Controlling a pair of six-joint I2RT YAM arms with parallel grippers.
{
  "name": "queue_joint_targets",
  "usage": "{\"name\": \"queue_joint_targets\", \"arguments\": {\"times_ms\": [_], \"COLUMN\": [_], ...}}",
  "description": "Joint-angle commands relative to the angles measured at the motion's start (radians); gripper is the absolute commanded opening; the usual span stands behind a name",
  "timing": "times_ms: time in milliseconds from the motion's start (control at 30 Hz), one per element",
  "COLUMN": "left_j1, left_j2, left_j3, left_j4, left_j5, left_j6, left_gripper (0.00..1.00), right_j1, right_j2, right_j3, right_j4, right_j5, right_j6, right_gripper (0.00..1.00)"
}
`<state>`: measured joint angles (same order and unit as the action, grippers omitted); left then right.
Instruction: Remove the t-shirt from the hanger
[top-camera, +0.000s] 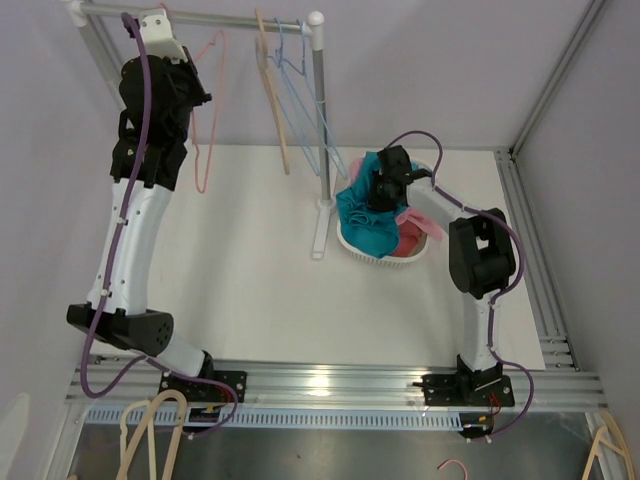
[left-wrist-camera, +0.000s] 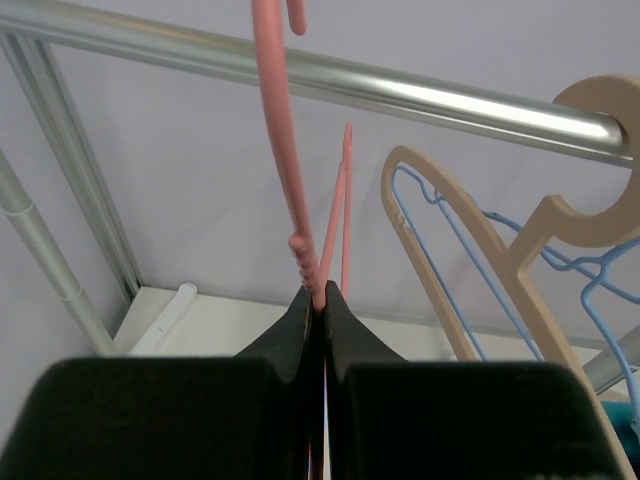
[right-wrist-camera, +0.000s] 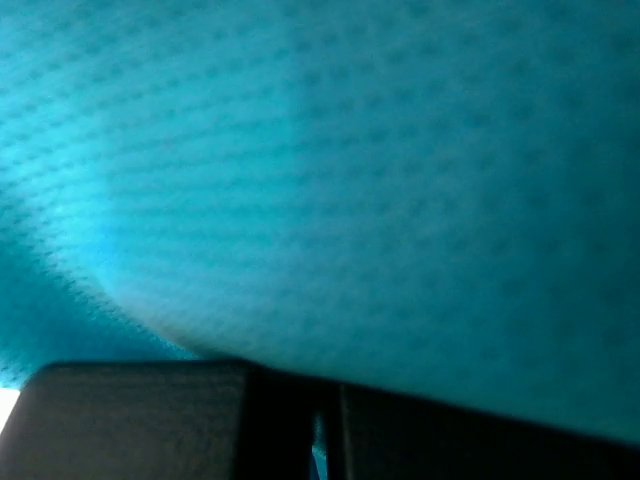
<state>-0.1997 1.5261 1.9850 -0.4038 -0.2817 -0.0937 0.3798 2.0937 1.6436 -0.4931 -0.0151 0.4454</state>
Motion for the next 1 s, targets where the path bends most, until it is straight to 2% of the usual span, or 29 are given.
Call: {"name": "queue_joint_targets", "arguments": {"times_ms": [0, 100, 267, 433, 533, 600, 667, 867, 967], "left_j1": [0.022, 0.046, 0.049, 0.048, 0.048, 0.048, 0.048, 0.048, 0.045], "left_j2": [0.038, 0.080, 0.089, 0.195, 0.224, 0.239, 0.252, 0.293, 0.302], "left_j3": [0.105, 0.158, 0.129, 0.265, 0.285, 0.296, 0.297, 0.298, 0.298], "left_j4": [0.011, -0.023, 0.052, 0.002, 0.008, 0.016, 0.016, 0.046, 0.059], "left_j5": [0.065, 0.133, 0.180, 0.223, 0.256, 0.257, 0.257, 0.274, 0.274], "left_j6": [0.037, 0.003, 0.018, 0.018, 0.012, 0.005, 0.008, 0.023, 0.017], "left_gripper": [0.01, 0.01, 0.01, 0.01, 0.01, 0.01, 0.01, 0.01, 0.01], "right_j1": [-0.033, -0.033, -0.033, -0.033, -0.033, -0.032, -0.027, -0.004, 0.014], "right_j2": [0.123, 0.053, -0.037, -0.060, -0.073, -0.090, -0.113, -0.153, -0.195], "right_j3": [-0.137, -0.183, -0.169, -0.139, -0.120, -0.107, -0.100, -0.062, -0.064], "right_j4": [-0.119, -0.070, -0.104, -0.131, -0.122, -0.122, -0.122, -0.157, -0.153], "right_j5": [-0.088, -0.066, -0.029, -0.014, 0.001, 0.001, 0.006, 0.088, 0.127], "right_j6": [0.013, 0.012, -0.010, -0.028, -0.036, -0.037, -0.039, -0.054, -0.062], "right_gripper": [0.00, 0.00, 0.00, 0.00, 0.00, 0.03, 0.12, 0.15, 0.29]}}
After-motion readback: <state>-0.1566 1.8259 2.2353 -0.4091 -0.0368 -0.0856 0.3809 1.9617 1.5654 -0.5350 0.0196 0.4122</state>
